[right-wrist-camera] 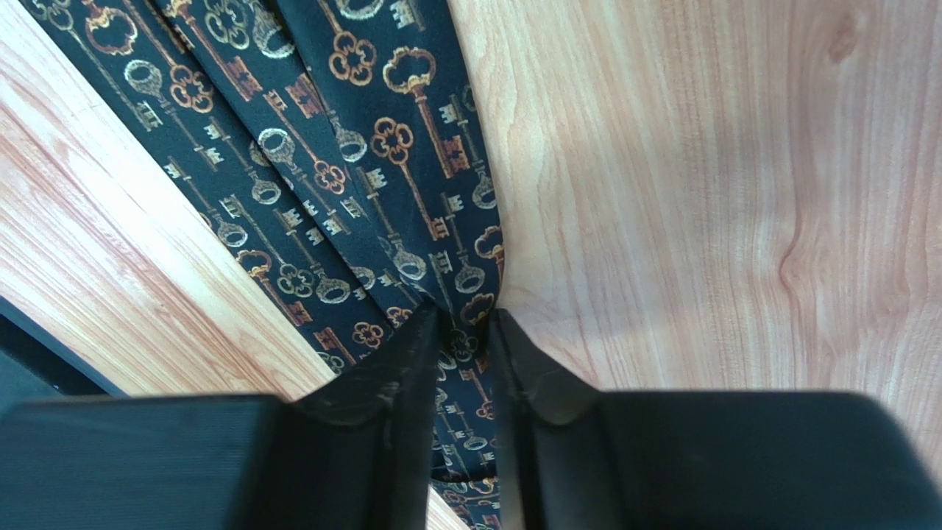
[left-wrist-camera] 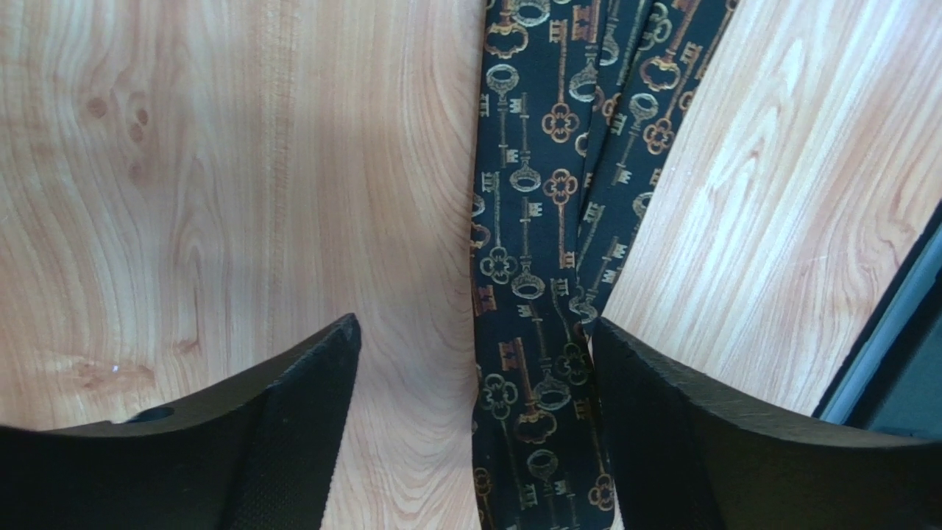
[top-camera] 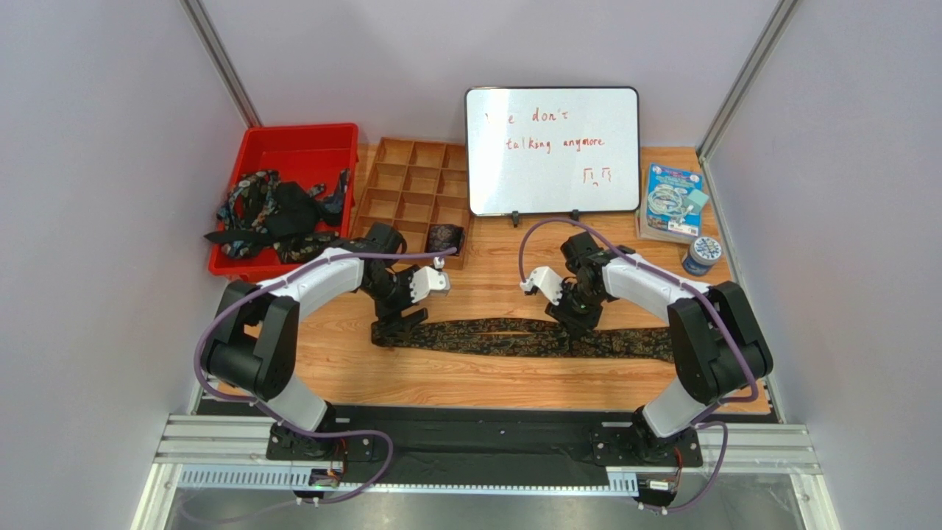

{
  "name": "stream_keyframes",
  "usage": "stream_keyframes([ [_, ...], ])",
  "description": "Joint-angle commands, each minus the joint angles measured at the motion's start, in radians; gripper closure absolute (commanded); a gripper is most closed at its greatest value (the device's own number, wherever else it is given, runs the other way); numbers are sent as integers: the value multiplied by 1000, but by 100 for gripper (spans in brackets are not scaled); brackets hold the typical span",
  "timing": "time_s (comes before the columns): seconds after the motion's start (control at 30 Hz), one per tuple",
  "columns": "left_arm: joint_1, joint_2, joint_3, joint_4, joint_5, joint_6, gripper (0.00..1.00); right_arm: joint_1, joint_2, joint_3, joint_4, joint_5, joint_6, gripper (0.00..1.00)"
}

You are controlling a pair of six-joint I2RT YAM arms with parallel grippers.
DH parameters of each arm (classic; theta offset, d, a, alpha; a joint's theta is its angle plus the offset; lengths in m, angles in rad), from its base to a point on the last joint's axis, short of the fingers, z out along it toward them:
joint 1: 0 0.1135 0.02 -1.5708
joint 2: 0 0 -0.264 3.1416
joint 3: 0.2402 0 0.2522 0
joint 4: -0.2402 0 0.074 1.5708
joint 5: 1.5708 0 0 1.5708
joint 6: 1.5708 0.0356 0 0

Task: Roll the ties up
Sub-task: Flatten out the tie at the center of the board.

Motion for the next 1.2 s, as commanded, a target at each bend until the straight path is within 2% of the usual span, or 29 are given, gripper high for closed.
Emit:
stream_keyframes([
  [0.0,-1,-10,-3,19,-1,11,24,7,-34,0,13,10,-3,80],
  [0.03,-1,-12,-5,13,-1,22,30,5,-40,1,4,9,-7,83],
  [0.1,-1,-22,-9,-3,-2,30,35,5,-61,9,-27,6,-13,87],
  [0.13,-1,-30,-12,-9,-1,45,44,7,-71,10,-39,2,-17,87],
  [0.2,-1,-55,-15,-23,4,54,52,7,-106,13,-67,-4,-24,87],
  [0.3,-1,-87,-25,-44,11,74,71,7,-150,4,-96,-10,-40,90],
  [0.37,-1,-108,-28,-62,13,88,76,7,-169,-11,-116,-16,-56,90],
  [0.5,-1,-154,-38,-101,18,134,78,7,-203,-43,-125,-30,-67,90],
  [0.63,-1,-187,-61,-157,13,194,78,10,-192,-65,-118,-47,-64,89],
  [0.7,-1,-184,-75,-170,-7,230,74,22,-183,-79,-99,-44,-64,84],
  [0.77,-1,-174,-81,-179,-39,246,68,44,-172,-85,-82,-28,-60,74],
  [0.8,-3,-173,-81,-181,-48,249,58,51,-170,-83,-78,-19,-53,57],
  [0.83,-1,-171,-78,-182,-55,249,54,53,-166,-79,-67,2,-44,50],
  [0.9,-1,-167,-66,-191,-58,243,43,54,-160,-69,-56,16,-37,36],
  [0.93,-1,-167,-63,-199,-56,240,40,54,-160,-69,-53,28,-38,33],
  [1.0,-1,-168,-60,-200,-52,237,33,54,-155,-74,-38,29,-46,31],
  [1.1,-1,-161,-69,-196,-67,243,30,61,-126,-83,-21,44,-50,33],
  [1.13,-1,-154,-72,-188,-74,248,30,62,-112,-95,-13,64,-52,35],
  [1.17,-3,-142,-78,-176,-100,245,32,62,-98,-98,3,77,-52,45],
])
